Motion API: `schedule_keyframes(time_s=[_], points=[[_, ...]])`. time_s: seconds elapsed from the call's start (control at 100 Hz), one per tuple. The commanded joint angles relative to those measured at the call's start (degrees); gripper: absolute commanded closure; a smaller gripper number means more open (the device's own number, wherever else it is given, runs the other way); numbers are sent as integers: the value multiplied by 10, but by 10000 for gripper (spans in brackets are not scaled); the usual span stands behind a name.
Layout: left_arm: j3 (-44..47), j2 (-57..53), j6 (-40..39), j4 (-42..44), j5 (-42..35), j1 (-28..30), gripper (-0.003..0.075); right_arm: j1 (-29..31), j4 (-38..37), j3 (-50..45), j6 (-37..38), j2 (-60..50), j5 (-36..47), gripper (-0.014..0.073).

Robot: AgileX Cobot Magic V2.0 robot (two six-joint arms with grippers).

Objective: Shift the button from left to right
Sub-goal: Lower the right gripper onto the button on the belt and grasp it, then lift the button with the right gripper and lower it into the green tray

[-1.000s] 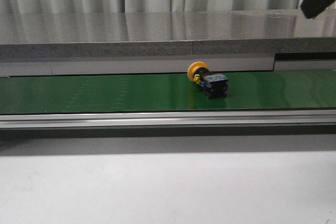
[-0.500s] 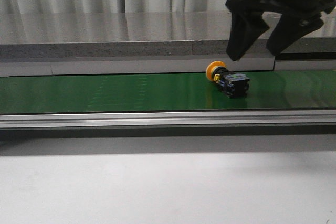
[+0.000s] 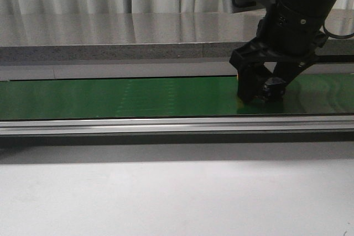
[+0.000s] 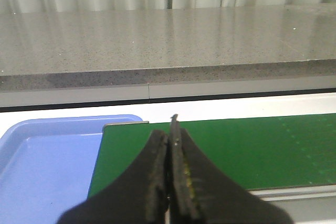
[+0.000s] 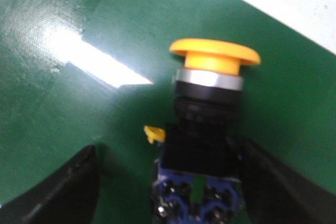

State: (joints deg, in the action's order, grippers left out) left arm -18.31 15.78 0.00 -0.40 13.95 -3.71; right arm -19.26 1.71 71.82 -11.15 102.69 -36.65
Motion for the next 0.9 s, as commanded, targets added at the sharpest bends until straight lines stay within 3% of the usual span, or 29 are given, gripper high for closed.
schedule_keyframes(time_s=[0.0, 0.13, 0.2, 0.53, 0.89], points=[[-15, 4, 0, -6, -48, -5, 741, 6, -5, 19, -7, -25, 14, 160], [-15, 4, 0, -6, -48, -5, 741, 6, -6, 19, -7, -25, 10, 349], [-15, 4, 0, -6, -48, -5, 741, 6, -6, 21, -7, -26, 4, 391], [-15, 4, 0, -6, -48, -5, 741, 45, -5, 95, -6, -51, -70, 389], [-15, 4, 0, -6, -48, -5, 741, 242, -6, 109, -6, -84, -75, 389]])
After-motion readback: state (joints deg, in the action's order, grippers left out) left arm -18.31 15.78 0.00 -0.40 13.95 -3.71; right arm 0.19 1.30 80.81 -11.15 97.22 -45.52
